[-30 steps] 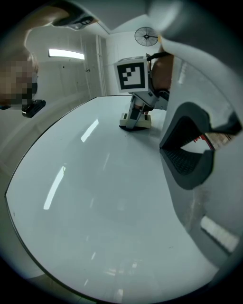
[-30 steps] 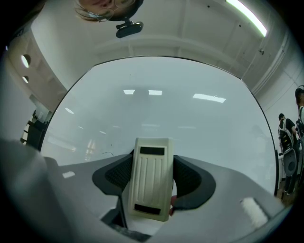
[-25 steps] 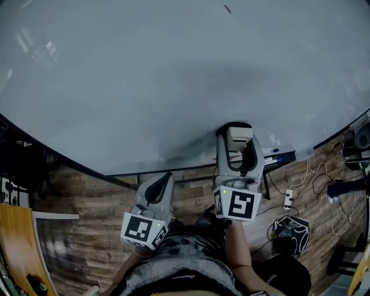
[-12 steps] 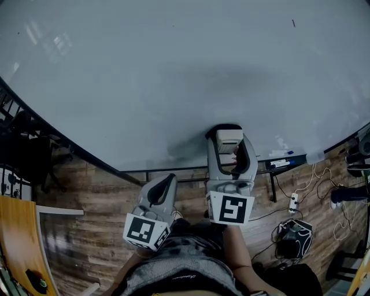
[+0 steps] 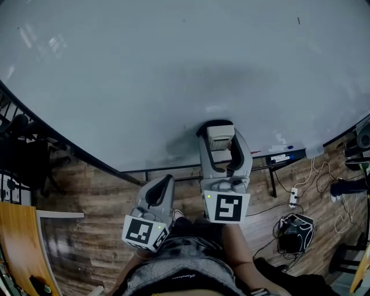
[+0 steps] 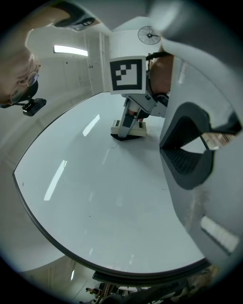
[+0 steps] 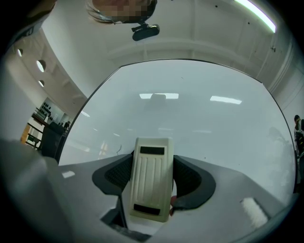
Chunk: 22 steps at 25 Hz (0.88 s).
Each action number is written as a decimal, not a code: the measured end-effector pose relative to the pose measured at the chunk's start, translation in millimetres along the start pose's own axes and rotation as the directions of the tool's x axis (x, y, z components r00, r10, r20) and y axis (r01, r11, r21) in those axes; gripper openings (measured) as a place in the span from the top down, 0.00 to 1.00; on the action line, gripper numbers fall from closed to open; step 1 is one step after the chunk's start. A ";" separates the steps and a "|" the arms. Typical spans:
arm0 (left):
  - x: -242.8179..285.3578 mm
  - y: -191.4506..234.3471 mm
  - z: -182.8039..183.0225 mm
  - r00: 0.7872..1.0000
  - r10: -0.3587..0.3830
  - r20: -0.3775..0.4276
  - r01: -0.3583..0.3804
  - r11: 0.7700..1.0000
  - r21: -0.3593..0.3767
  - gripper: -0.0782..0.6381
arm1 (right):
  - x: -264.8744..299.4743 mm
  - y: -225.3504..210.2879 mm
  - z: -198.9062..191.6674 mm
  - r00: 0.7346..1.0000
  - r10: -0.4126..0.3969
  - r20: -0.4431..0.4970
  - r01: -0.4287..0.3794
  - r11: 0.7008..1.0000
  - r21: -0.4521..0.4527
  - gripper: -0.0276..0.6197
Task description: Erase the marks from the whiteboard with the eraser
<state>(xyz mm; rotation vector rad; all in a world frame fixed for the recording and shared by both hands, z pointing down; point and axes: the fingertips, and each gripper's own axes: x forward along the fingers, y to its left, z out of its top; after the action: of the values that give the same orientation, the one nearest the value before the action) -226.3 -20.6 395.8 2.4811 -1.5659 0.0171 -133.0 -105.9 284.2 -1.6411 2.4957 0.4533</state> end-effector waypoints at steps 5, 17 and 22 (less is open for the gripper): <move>10.6 -8.9 1.1 1.000 -0.013 -0.003 0.013 1.000 0.013 0.89 | -3.0 -8.3 -9.9 1.000 0.003 0.002 -0.003 1.000 0.014 0.54; 43.8 -30.3 -9.1 0.996 0.087 -0.030 -0.087 0.996 0.006 0.89 | -13.6 -25.2 -36.7 0.993 0.117 -0.009 -0.117 0.992 0.057 0.54; 66.1 -56.2 -8.6 0.995 0.101 -0.026 -0.101 0.995 0.002 0.89 | -22.1 -67.7 -44.4 0.993 0.117 -0.034 -0.115 0.992 0.041 0.54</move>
<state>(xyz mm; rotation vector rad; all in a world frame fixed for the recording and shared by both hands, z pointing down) -146.4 -54.7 402.6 2.3902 -1.6792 0.0652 -59.5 -125.3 319.8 -1.5092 2.6190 0.3883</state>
